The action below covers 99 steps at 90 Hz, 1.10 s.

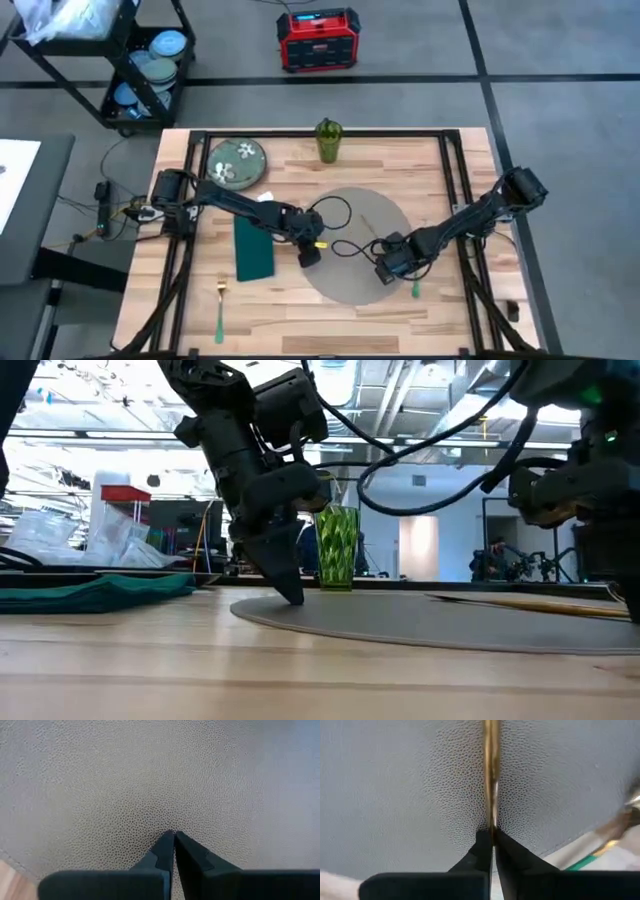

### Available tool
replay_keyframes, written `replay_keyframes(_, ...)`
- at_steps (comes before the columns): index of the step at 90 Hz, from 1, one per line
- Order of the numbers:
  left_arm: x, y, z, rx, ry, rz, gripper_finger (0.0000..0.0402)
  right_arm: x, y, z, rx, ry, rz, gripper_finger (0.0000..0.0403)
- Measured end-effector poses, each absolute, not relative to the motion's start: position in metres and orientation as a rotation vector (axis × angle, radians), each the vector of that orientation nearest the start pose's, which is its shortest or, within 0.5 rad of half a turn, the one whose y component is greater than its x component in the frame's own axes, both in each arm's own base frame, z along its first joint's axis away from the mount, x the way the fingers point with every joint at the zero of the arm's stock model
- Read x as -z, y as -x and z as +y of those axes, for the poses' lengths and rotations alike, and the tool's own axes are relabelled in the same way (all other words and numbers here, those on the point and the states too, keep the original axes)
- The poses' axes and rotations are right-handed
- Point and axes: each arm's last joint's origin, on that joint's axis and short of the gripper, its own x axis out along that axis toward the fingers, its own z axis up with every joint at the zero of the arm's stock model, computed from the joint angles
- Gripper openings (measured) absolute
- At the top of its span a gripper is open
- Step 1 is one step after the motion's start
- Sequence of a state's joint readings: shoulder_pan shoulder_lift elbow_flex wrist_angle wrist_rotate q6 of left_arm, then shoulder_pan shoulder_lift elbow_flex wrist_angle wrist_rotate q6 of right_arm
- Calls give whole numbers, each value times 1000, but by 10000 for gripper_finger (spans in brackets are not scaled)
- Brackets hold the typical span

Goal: Set table place
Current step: Adjust the gold knife on the gray table mat

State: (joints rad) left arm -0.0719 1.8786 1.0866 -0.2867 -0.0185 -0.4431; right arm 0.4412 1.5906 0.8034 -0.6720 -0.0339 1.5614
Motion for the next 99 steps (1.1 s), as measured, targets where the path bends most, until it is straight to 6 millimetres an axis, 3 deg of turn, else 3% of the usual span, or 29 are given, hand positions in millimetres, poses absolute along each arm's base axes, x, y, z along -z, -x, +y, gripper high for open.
replay_keyframes(32,-138,-361,-26,-191,363,1053,0,-148,-230,117,794,-1106,1225,1)
replay_keyframes(58,-138,-361,-26,-220,413,1049,0,-147,-224,115,972,-1196,1188,0)
replay_keyframes(99,-138,-361,-25,-236,418,1044,0,-148,-226,118,923,-1200,1182,0)
